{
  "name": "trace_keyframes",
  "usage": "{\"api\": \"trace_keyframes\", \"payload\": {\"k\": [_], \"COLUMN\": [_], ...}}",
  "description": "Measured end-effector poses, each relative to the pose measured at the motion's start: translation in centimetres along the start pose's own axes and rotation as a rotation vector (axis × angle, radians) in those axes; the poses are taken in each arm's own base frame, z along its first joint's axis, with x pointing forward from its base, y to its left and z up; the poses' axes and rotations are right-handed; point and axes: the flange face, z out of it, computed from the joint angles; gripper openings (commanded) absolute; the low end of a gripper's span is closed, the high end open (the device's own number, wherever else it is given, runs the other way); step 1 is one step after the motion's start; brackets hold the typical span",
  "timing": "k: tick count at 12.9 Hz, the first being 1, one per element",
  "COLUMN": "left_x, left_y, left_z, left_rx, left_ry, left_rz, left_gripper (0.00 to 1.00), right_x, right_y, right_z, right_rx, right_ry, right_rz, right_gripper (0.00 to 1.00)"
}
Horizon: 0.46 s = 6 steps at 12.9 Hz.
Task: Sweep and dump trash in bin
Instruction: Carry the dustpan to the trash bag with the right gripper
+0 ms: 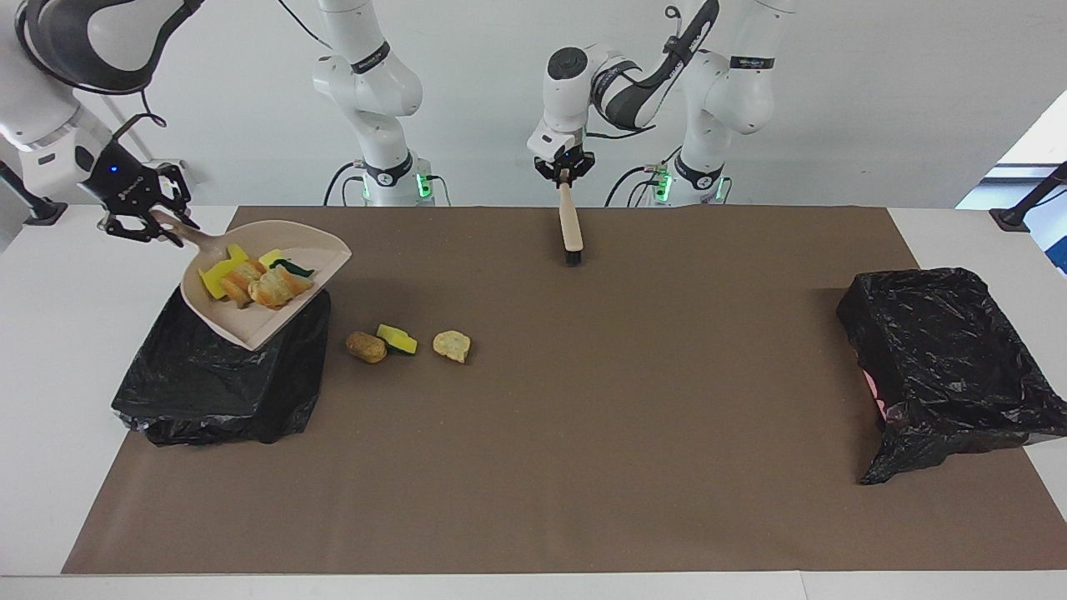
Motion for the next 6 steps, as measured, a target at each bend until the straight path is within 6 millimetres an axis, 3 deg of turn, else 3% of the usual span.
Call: {"api": "trace_keyframes", "payload": {"k": [1, 2, 4, 5, 6], "left_x": [0.0, 0.0, 0.1, 0.2, 0.4], "left_y": [0.0, 0.0, 0.0, -0.1, -0.2], "left_z": [0.0, 0.0, 0.0, 0.0, 0.0], "left_rx": [-0.001, -0.002, -0.002, -0.003, -0.003], "left_ry": [0.001, 0.001, 0.001, 0.0, -0.002], "left_rz": [-0.001, -0.001, -0.002, -0.004, -0.009], "left_gripper": [0.38, 0.38, 0.59, 0.74, 1.0], "right_x": [-1.6, -2.8, -4.2, -4.5, -4.6], "right_y": [1.2, 2.4, 4.2, 4.7, 5.1], "right_z": [0.4, 0.4, 0.0, -0.4, -0.8], "right_rx": [0.0, -0.007, -0.05, -0.072, -0.094], "right_ry": [-0.03, -0.063, -0.125, -0.157, -0.184], "right_rz": [-0.004, -0.015, -0.049, -0.063, -0.082], "right_gripper": [0.0, 0.0, 0.0, 0.0, 0.0]}}
